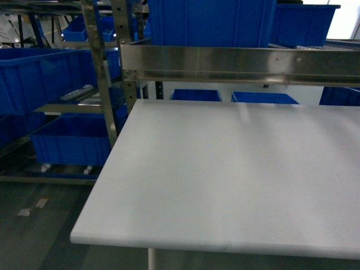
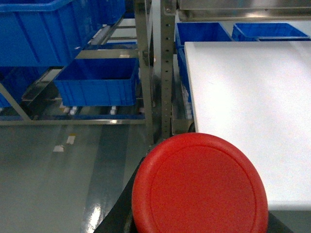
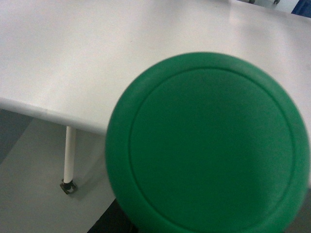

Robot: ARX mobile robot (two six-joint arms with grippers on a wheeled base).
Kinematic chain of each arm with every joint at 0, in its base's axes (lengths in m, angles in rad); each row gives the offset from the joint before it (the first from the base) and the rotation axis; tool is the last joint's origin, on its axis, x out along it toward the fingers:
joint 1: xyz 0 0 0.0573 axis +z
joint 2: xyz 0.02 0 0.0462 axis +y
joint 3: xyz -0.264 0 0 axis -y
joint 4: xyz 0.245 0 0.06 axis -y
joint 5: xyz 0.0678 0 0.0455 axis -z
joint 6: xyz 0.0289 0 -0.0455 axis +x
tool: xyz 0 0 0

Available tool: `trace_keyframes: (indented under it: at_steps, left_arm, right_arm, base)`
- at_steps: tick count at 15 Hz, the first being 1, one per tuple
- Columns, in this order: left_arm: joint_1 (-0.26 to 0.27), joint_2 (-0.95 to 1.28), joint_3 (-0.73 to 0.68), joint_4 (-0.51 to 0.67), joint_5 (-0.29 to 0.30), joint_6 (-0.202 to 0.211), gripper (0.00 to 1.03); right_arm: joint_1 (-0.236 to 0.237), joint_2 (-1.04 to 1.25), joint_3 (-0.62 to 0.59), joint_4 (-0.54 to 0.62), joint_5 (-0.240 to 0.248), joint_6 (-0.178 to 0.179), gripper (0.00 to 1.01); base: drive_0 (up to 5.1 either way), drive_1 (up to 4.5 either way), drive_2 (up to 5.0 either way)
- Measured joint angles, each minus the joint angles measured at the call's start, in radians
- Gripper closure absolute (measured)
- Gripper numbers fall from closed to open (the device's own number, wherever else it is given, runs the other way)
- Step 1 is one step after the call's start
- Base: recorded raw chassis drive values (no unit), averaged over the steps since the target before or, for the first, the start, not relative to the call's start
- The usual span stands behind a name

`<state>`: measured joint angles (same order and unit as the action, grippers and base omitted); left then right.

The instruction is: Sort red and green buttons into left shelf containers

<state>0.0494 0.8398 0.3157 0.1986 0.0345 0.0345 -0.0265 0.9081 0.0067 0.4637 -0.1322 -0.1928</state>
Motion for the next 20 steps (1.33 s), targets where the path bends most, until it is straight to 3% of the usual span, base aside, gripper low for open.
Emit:
trace_keyframes:
  at_steps: [20]
  left_arm:
    - [0.002, -0.002, 0.0, 0.0, -0.001, 0.0, 0.79]
  right_arm:
    - [0.0, 0.0, 0.0, 0.001, 0.0, 0.0, 0.75]
  base:
    - [-5.0, 2.39, 2.4]
